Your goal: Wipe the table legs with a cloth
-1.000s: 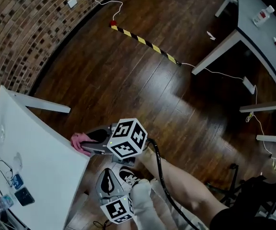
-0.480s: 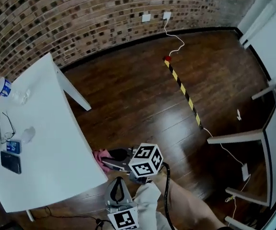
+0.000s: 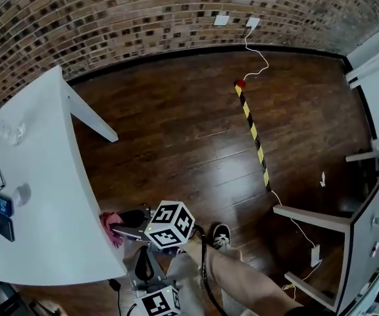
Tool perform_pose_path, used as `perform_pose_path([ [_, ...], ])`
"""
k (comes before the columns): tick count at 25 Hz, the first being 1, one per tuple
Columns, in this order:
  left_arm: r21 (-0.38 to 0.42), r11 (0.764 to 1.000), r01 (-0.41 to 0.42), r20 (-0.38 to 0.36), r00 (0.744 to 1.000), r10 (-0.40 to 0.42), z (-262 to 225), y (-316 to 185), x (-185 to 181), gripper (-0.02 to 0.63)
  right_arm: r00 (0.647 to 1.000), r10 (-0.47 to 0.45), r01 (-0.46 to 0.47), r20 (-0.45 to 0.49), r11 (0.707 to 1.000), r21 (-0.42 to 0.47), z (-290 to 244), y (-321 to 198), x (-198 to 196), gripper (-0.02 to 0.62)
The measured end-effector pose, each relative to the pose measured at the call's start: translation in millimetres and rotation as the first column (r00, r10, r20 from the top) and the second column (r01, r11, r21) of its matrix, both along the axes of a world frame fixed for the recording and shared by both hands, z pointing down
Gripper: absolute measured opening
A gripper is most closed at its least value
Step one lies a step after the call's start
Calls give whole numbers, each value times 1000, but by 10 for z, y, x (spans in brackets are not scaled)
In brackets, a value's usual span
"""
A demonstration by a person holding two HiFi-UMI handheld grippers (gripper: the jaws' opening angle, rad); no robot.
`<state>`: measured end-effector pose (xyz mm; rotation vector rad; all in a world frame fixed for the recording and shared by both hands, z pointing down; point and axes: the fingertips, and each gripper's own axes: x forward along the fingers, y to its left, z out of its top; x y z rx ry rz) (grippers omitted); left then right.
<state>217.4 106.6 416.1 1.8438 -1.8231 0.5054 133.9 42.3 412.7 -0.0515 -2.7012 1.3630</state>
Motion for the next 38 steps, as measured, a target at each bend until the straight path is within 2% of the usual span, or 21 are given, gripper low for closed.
perform_pose_path([
  [5,-14,991,130,16,991,-129,6,-250,11,-5,996,-85,85,17,996,5,20,-363,-86,86],
  [10,-17,959,284,51,958,-283,-101,-810,-59,-5,974,-226,226,16,974,30,-22,-815,-282,86],
  [13,5,920,391,61,918,-391,-161,-1241,-169,-5,951,-308,307,11,950,57,-89,-1097,-397,86],
  [18,65,830,554,48,829,-557,-228,-1763,-394,-5,895,-447,445,-9,888,119,-146,-1395,-531,89],
  [21,106,795,597,48,796,-604,-261,-2043,-550,-5,873,-488,484,-16,862,147,-147,-1580,-615,89],
  [25,142,767,626,51,769,-637,-266,-2374,-730,-5,840,-541,537,-37,820,198,-122,-1809,-728,89],
  [29,151,768,623,58,770,-636,-275,-2718,-933,-5,799,-596,591,-75,757,281,-120,-2122,-864,89],
  [31,144,771,620,55,773,-632,-292,-2924,-1055,-5,794,-601,596,-93,737,319,-134,-2365,-965,89],
  [32,136,776,616,54,777,-627,-302,-3026,-1107,-5,800,-592,588,-99,740,328,-142,-2503,-1018,89],
  [34,138,786,603,60,787,-614,-335,-3229,-1215,-5,828,-552,551,-100,766,330,-156,-2803,-1118,89],
  [36,152,795,588,79,794,-603,-363,-3448,-1338,-5,872,-484,483,-78,822,303,-175,-3149,-1223,89],
  [38,167,796,582,92,795,-600,-377,-3656,-1459,-5,919,-393,391,-41,890,235,-186,-3483,-1308,88],
])
